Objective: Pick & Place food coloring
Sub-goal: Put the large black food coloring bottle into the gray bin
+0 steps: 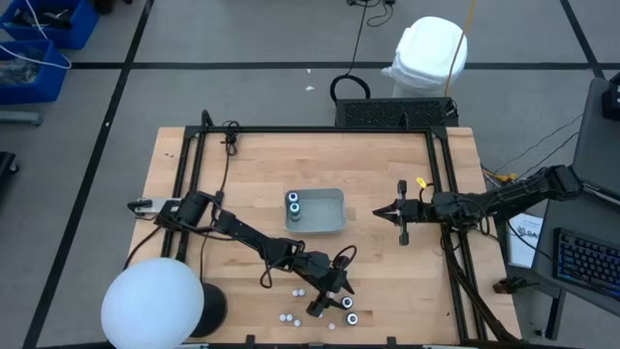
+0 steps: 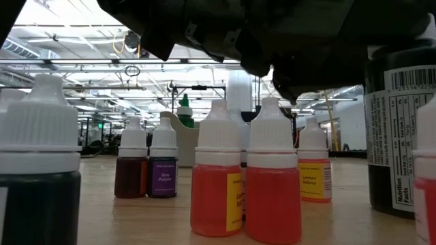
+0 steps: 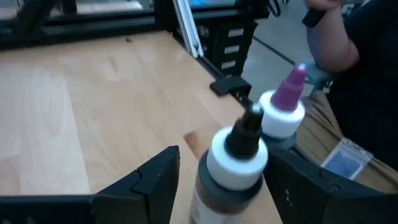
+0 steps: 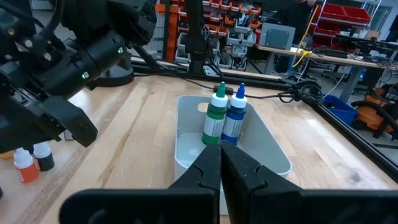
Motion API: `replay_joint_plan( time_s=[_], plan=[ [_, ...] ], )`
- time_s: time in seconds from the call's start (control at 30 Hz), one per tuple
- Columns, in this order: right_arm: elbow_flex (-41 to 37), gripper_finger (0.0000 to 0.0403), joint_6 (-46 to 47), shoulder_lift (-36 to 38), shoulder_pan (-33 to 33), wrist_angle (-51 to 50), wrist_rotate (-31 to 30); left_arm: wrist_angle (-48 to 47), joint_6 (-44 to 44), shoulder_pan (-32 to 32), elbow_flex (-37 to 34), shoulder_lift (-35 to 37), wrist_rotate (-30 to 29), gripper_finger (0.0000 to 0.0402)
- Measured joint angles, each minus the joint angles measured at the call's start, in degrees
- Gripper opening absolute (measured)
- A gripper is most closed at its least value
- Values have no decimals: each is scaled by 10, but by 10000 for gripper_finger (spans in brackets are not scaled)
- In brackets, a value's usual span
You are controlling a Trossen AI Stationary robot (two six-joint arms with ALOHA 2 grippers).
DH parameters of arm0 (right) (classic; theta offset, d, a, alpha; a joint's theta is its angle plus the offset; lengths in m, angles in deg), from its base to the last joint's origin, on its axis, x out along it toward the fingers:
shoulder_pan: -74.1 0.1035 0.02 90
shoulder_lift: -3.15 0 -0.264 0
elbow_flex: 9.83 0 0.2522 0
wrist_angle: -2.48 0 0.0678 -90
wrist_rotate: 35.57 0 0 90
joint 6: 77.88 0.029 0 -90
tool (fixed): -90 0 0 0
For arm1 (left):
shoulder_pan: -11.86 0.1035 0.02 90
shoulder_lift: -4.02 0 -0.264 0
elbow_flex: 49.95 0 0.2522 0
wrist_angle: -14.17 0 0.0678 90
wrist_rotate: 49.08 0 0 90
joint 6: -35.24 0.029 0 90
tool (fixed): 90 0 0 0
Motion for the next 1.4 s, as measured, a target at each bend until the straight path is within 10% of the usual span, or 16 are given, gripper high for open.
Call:
replay_joint_plan(
  time_s=[0.3,0.57,1.0,1.4],
  plan=[
    [0,0,0,0,0,0,0,0,8,3,0,0,23,222],
    [0,0,0,0,0,0,0,0,8,4,0,0,35,120],
    [0,0,2,0,0,-4,1,-32,29,23,0,42,24,120],
    [0,0,2,0,0,-13,1,-286,132,52,1,266,-176,120]
  ],
)
